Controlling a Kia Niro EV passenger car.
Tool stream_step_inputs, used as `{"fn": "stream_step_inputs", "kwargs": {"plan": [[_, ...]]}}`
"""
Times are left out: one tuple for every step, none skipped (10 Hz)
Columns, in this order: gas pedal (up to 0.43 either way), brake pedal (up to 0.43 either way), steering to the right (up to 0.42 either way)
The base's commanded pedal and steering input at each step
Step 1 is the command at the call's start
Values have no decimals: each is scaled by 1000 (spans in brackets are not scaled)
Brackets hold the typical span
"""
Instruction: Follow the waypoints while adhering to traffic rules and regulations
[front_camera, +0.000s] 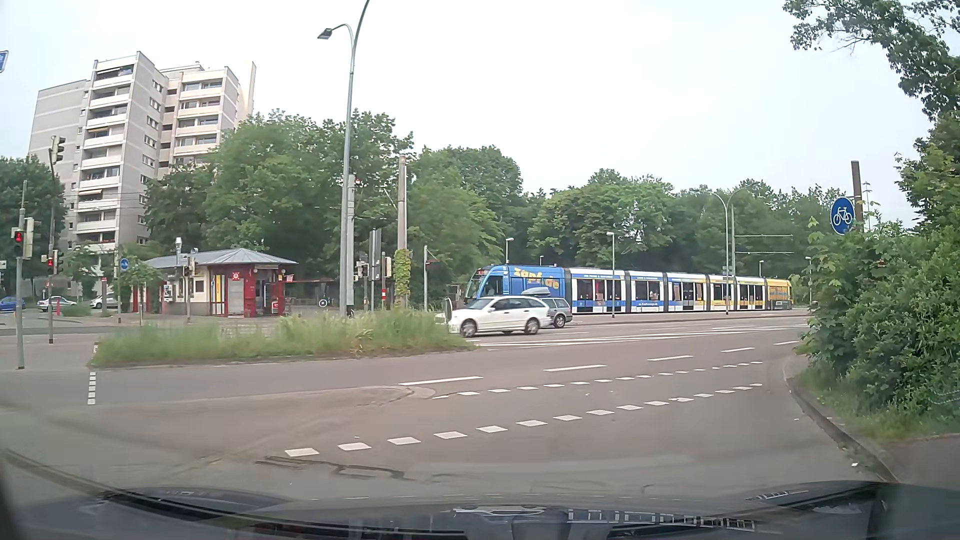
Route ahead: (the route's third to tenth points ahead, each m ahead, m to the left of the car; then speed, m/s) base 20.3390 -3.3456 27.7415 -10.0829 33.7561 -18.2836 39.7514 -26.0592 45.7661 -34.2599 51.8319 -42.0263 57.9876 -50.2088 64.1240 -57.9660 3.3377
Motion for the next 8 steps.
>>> {"fn": "stream_step_inputs", "kwargs": {"plan": [[0,159,187],[0,165,185],[0,183,182],[0,195,182],[0,201,182],[0,213,180],[0,220,178],[0,226,177]]}}
